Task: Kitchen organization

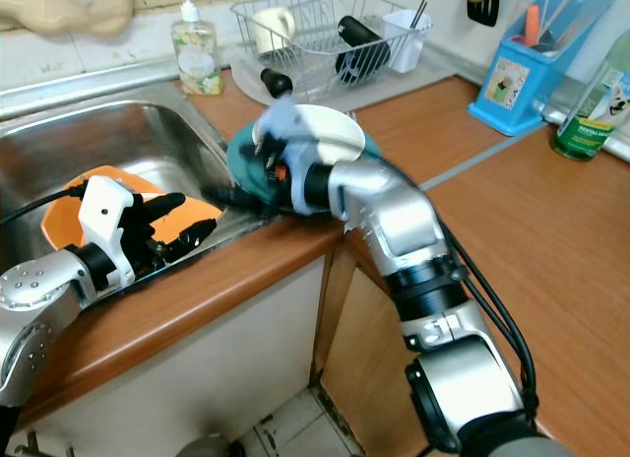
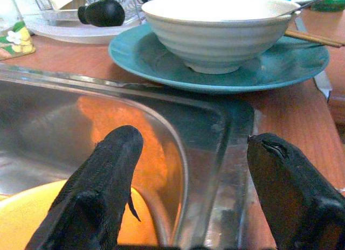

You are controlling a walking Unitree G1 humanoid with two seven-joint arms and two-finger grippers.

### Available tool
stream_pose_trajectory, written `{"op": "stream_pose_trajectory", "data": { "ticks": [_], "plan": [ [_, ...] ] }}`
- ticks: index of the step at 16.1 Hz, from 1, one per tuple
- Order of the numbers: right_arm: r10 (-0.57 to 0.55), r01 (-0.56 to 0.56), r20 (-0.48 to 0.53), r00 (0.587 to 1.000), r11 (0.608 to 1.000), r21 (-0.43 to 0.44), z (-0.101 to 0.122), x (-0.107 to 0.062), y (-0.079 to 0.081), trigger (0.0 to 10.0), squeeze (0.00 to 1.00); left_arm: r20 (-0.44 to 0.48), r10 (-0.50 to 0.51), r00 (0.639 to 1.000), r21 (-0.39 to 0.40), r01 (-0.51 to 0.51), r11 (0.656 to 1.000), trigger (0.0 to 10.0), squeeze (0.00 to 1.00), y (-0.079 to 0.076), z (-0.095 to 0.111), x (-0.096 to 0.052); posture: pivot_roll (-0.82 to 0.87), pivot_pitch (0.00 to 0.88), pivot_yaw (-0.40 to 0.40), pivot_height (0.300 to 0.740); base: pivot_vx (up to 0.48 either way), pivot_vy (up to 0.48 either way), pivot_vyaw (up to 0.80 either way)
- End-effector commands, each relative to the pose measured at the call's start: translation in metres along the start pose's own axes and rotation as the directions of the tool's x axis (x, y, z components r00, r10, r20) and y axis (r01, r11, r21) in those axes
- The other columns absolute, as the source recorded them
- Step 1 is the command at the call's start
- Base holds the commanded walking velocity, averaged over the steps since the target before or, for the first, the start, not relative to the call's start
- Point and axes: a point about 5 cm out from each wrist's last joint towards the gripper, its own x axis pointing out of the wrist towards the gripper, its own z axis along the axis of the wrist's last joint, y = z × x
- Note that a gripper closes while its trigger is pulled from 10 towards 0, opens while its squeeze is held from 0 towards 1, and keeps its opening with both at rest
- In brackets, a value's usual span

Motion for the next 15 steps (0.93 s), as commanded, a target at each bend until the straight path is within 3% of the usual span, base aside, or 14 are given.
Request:
{"op": "stream_pose_trajectory", "data": {
  "ticks": [1,4,7,8,10,12,13,14,15],
  "plan": [
    [-0.067,0.068,0.104,0.992,0.998,-0.006,0.026,-0.01,-0.006,10.0,1.0,0.011,0.009,1.0,0.007,-0.009,1.0,10.0,0.0,0.001,0.003,0.001,0.01,0.0,0.028,0.74,0.0,0.0,0.0],
    [-0.206,0.217,0.187,0.961,0.975,-0.042,0.045,-0.027,-0.019,10.0,1.0,0.019,0.003,1.0,-0.004,-0.002,1.0,10.0,0.0,-0.004,0.003,0.004,0.0,0.0,0.029,0.74,0.0,0.0,0.0],
    [-0.425,0.446,0.182,0.887,0.89,-0.093,0.044,-0.062,-0.038,10.0,1.0,0.042,-0.015,0.999,-0.026,0.016,1.0,10.0,0.0,-0.016,0.005,0.007,-0.01,0.0,0.029,0.74,0.0,0.0,0.0],
    [-0.435,0.458,0.184,0.881,0.883,-0.103,0.044,-0.066,-0.038,10.0,1.0,0.043,-0.016,0.999,-0.027,0.017,0.999,10.0,0.0,-0.017,0.005,0.007,-0.01,0.0,0.029,0.74,0.0,0.0,0.0],
    [-0.462,0.477,0.157,0.873,0.875,-0.083,0.037,-0.077,-0.04,10.0,0.59,0.045,-0.02,0.999,-0.033,0.021,0.999,10.0,0.0,-0.02,0.004,0.008,-0.02,0.0,0.035,0.74,0.0,0.0,0.0],
    [-0.508,0.513,0.084,0.857,0.857,-0.057,0.02,-0.098,-0.038,10.0,0.32,0.042,-0.042,0.998,-0.043,0.043,0.998,10.0,0.0,-0.027,0.003,0.007,-0.02,0.0,0.035,0.74,0.0,0.0,0.0],
    [-0.508,0.513,0.084,0.857,0.857,-0.057,0.02,-0.098,-0.038,10.0,0.32,0.042,-0.042,0.998,-0.043,0.043,0.998,10.0,0.0,-0.027,0.003,0.007,-0.02,0.0,0.035,0.74,0.0,0.0,0.0],
    [-0.504,0.507,0.059,0.862,0.86,-0.059,0.009,-0.107,-0.032,10.0,0.0,0.056,-0.06,0.997,-0.058,0.064,0.996,10.0,0.0,-0.031,0.004,0.007,-0.02,0.0,0.033,0.74,0.0,0.0,0.0],
    [-0.496,0.497,0.035,0.868,0.866,-0.057,0.0,-0.112,-0.026,10.0,0.0,0.066,-0.075,0.995,-0.065,0.08,0.995,10.0,0.0,-0.034,0.006,0.007,-0.02,0.0,0.035,0.74,0.0,0.0,0.0]
  ]
}}
